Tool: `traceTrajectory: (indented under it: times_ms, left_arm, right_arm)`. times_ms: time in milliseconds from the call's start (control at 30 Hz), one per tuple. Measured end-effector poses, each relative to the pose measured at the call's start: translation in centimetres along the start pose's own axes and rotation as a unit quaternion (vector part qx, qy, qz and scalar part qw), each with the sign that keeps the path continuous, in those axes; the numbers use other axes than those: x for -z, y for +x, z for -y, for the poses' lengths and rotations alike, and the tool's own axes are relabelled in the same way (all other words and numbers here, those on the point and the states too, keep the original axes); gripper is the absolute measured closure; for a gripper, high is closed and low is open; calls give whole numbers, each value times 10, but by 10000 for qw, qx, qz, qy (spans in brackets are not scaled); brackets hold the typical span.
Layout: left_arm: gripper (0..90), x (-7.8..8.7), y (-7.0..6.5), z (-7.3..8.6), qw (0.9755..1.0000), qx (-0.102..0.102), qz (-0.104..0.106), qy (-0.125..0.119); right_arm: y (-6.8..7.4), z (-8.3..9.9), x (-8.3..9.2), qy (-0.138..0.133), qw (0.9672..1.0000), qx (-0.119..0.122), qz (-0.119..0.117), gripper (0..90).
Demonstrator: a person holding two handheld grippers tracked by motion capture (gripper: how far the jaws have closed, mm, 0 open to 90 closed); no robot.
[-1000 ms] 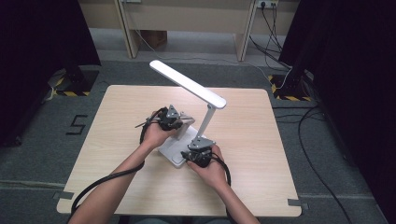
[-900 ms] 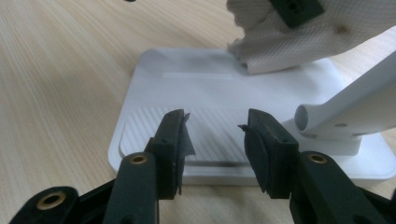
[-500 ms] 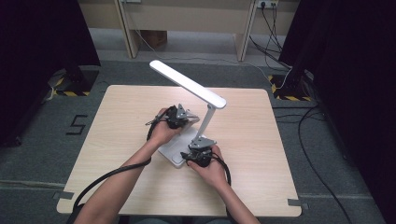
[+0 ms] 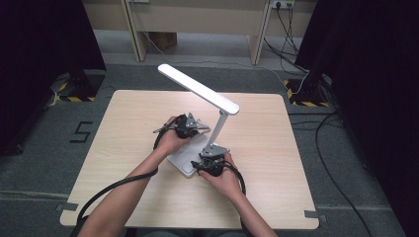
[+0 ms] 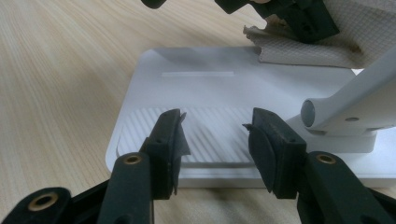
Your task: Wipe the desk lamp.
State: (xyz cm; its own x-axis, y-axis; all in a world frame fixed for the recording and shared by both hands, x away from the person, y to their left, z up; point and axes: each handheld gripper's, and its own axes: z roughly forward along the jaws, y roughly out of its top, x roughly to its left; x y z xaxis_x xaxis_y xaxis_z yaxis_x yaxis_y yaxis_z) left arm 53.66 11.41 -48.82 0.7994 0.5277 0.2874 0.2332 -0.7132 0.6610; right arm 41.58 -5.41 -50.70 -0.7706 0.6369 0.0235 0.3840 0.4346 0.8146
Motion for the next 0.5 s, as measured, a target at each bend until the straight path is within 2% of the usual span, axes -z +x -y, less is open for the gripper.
traceTrajectory:
  times_ms: [500]
  left_arm:
    - [831, 13, -3, 11, 9999, -116, 77, 50]
  right_arm:
    - [-2, 0, 0, -4, 10000, -8, 11, 577]
